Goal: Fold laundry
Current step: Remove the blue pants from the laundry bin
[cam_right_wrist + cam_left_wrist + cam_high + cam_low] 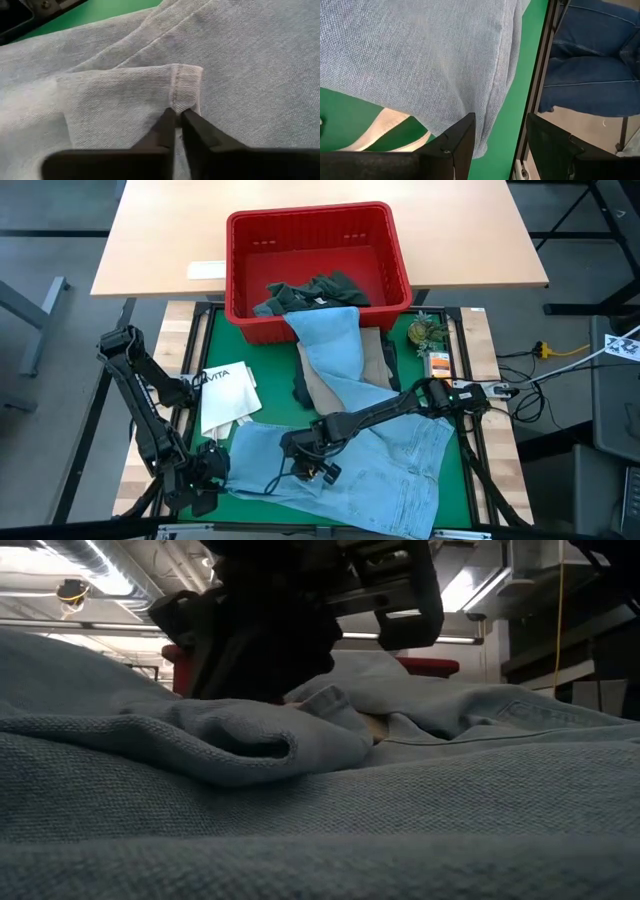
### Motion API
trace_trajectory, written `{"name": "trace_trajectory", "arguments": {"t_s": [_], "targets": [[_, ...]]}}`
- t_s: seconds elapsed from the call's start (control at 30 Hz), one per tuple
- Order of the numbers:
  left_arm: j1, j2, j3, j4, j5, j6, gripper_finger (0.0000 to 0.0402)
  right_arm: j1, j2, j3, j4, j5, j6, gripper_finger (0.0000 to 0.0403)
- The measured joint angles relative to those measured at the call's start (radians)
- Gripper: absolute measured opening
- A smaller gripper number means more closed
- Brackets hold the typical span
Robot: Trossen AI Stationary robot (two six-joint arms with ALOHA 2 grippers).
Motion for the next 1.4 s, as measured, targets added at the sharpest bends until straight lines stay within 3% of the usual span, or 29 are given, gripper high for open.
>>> {"name": "trace_trajectory", "arguments": {"t_s": [0.33, 0.57, 0.67, 0.87, 0.97, 1.4], "targets": [[0.000, 0.000, 0.000, 0.000, -0.041, 0.000, 0.0153, 0.019, -0.006, 0.139, -0.231, -0.003, -0.016, 0.0007], [0.000, 0.004, 0.000, 0.065, -0.297, 0.018, 0.0150, 0.059, -0.008, 0.303, -0.399, 0.003, -0.016, 0.0005], [0.009, 0.031, 0.000, 0.161, -0.370, 0.134, 0.0150, 0.076, -0.008, 0.342, -0.434, 0.007, 0.000, 0.0003], [0.031, 0.128, 0.000, 0.321, -0.263, 0.397, 0.0150, 0.094, -0.025, 0.399, -0.485, 0.079, 0.045, 0.0002], [0.031, 0.157, 0.000, 0.325, -0.211, 0.425, 0.0150, 0.093, -0.028, 0.403, -0.501, 0.081, 0.049, 0.0002], [-0.002, 0.164, 0.000, 0.140, -0.177, 0.482, 0.0150, 0.092, -0.028, 0.402, -0.512, 0.080, 0.074, 0.0001]]}}
